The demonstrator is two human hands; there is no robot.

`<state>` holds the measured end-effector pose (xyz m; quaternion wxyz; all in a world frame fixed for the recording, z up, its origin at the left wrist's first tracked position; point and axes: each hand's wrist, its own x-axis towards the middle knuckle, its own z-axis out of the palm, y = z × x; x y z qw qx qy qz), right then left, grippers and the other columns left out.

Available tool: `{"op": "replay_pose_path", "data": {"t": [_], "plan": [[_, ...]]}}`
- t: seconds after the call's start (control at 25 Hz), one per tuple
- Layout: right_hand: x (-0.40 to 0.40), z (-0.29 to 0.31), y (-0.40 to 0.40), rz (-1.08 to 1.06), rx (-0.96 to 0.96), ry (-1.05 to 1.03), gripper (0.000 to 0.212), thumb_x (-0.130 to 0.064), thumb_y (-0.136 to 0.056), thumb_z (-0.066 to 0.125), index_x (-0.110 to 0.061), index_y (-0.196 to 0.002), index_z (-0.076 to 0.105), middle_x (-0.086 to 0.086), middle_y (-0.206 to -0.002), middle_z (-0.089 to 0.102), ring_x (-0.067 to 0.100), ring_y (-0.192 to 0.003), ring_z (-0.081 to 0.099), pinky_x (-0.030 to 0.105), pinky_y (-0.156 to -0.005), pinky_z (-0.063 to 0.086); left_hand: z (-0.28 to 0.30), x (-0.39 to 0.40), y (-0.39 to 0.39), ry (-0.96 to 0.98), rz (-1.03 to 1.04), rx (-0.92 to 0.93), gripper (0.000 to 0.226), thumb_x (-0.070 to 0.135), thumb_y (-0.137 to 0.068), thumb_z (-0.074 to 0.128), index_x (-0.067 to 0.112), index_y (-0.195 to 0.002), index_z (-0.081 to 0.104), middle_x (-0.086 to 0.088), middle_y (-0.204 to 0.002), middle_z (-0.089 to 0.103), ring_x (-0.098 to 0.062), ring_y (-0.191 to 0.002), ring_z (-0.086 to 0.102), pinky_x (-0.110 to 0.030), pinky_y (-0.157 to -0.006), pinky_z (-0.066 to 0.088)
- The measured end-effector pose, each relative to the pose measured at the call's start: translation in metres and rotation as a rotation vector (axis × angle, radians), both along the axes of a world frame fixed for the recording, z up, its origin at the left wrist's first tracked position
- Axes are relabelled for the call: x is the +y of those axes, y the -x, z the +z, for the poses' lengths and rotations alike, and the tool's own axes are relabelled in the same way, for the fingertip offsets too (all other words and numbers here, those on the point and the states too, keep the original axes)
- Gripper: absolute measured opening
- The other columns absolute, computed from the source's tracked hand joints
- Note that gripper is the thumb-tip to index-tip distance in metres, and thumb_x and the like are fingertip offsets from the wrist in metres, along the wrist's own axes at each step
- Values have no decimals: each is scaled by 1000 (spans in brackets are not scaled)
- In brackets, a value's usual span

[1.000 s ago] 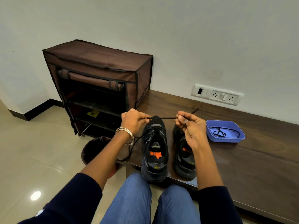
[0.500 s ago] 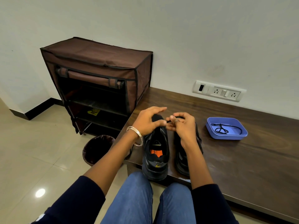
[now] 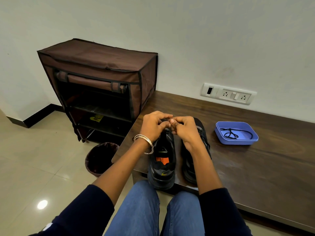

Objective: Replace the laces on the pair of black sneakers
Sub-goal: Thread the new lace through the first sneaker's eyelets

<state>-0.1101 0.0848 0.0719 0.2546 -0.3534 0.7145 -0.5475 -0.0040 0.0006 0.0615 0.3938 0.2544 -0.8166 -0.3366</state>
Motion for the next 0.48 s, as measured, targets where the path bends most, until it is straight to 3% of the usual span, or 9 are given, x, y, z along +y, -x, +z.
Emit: {"op": "replay_pose_path", "data": {"t": [0.12,0.28,0.36,0.48], "plan": [[4,7,0,-96,-157,74,8,1,-88,65,-4,-91,71,14,-80,71,13,-62,63,18,-56,50,-3,-4,0,67,50,5,15,12,-76,77,12,-91,77,-3,-87,69,-13,-78,65,-23,-73,53],[6,-6,3,-172,-194,48,7,2,-83,70,0,-90,69,13,-78,70,16,-67,65,18,-56,49,-13,-9,-2,10,124,-216,4,22,-76,76,20,-80,76,1,-76,64,-11,-71,61,-26,-69,49],[5,-18,6,-118,-107,-156,24,0,-79,75,0,-102,68,10,-86,67,18,-81,64,19,-63,47,-20,-6,-2,-175,189,-224,1,22,-76,76,21,-76,76,0,-70,67,-9,-68,60,-24,-69,47],[4,-38,1,157,182,-526,68,-21,-72,85,-9,-132,55,9,-115,61,23,-109,59,30,-89,50,-30,5,4,-403,276,-215,7,21,-78,75,15,-79,78,-1,-75,72,-10,-74,64,-21,-71,47]]}}
